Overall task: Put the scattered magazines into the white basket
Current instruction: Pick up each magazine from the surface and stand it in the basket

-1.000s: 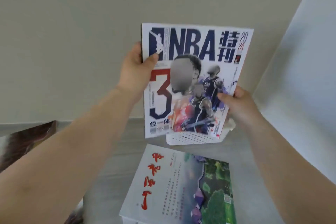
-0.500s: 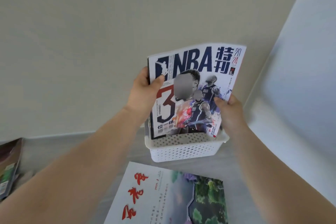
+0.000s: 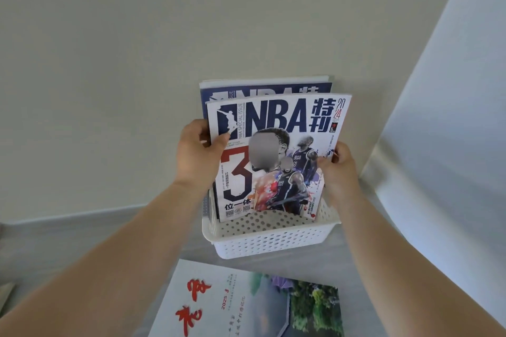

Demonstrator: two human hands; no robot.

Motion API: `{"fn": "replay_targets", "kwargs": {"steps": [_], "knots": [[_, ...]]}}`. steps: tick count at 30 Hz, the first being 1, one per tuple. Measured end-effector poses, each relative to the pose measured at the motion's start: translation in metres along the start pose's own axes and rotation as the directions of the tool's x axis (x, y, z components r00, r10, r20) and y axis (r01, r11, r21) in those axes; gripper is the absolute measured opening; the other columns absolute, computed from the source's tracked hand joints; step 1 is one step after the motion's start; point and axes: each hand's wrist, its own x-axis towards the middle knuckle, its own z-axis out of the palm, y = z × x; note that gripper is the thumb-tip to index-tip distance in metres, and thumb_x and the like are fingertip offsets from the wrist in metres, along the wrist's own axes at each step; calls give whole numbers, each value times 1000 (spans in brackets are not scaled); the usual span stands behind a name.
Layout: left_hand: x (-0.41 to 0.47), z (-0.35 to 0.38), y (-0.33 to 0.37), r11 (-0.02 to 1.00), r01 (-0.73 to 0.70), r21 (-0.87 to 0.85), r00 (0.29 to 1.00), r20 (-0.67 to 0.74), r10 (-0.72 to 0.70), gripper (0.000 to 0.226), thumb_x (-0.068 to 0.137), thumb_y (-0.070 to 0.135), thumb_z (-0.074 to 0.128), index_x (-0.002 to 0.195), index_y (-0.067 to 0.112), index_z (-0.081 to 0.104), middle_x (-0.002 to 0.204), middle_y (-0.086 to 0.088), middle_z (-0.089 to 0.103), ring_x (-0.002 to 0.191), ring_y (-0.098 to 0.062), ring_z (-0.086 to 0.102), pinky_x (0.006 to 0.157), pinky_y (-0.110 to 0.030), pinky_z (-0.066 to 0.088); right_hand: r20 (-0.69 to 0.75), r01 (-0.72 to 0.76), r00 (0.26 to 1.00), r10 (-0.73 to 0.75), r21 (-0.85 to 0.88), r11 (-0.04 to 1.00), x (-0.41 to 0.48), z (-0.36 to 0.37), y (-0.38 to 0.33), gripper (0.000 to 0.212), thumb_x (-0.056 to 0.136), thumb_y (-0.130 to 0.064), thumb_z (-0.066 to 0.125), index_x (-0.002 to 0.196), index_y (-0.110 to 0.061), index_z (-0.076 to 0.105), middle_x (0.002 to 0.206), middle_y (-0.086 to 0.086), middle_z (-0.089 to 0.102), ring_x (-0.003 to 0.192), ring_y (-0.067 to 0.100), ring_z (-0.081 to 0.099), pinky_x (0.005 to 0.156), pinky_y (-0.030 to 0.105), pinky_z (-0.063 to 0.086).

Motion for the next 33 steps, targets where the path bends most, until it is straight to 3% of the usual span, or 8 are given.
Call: {"fn": "replay_targets", "kwargs": {"steps": [4,6,12,15,20,25,29,33], "knots": [[-3,1,-21,982,-22,188,997,-75,36,47,88,17,50,131,12,35,130,0,40,112,-12,44,93,-24,35,49,19,999,-20,14,1000,6,4,0,49,85,4,45,129,-17,39,110,-3,56,89,6,55,69,18,44],[-3,2,-30,957,34,287,999,10,-39,53,90,20,45,138,14,25,143,-4,34,127,-19,38,104,-35,34,73,27,997,-26,-8,1000,9,8,3,50,85,5,43,130,-17,39,114,0,57,93,10,56,76,23,47],[3,7,-45,864,8,503,976,186,-117,42,90,13,41,131,18,32,127,-8,55,112,-31,53,86,-37,41,102,57,993,-58,8,998,12,17,9,52,82,3,48,128,-20,41,109,-3,59,93,9,56,68,14,41],[7,8,-45,780,-39,624,988,140,-63,39,91,16,41,128,9,33,120,-16,58,103,-38,55,75,-36,40,73,48,996,-54,78,996,12,23,12,56,79,10,45,128,-18,42,111,0,60,98,12,56,83,26,47],[11,5,-47,792,-130,596,990,125,68,40,91,20,42,129,9,34,112,-20,61,95,-39,57,69,-36,39,23,88,996,-88,-7,996,15,27,20,57,81,8,46,130,-19,38,123,3,58,109,17,55,98,34,44],[14,6,-49,809,-78,582,990,141,-6,44,90,22,45,131,15,30,114,-14,62,98,-35,58,70,-34,41,91,142,987,-135,-82,986,14,26,17,61,82,5,49,134,-22,29,125,-2,51,110,13,51,92,23,41],[6,-5,-51,842,-38,538,969,224,-100,59,85,30,54,135,23,24,130,-4,53,111,-26,55,80,-35,42,76,252,967,-244,-149,956,-12,16,14,66,81,4,51,137,-21,28,127,-10,38,111,-1,36,83,-6,29],[-30,-36,-58,858,9,514,960,237,-152,60,86,33,52,138,23,25,141,-3,40,123,-21,45,97,-39,39,101,271,962,-252,-294,917,-65,-8,25,66,85,-4,50,141,-18,19,149,2,26,134,14,29,112,38,28]]}}
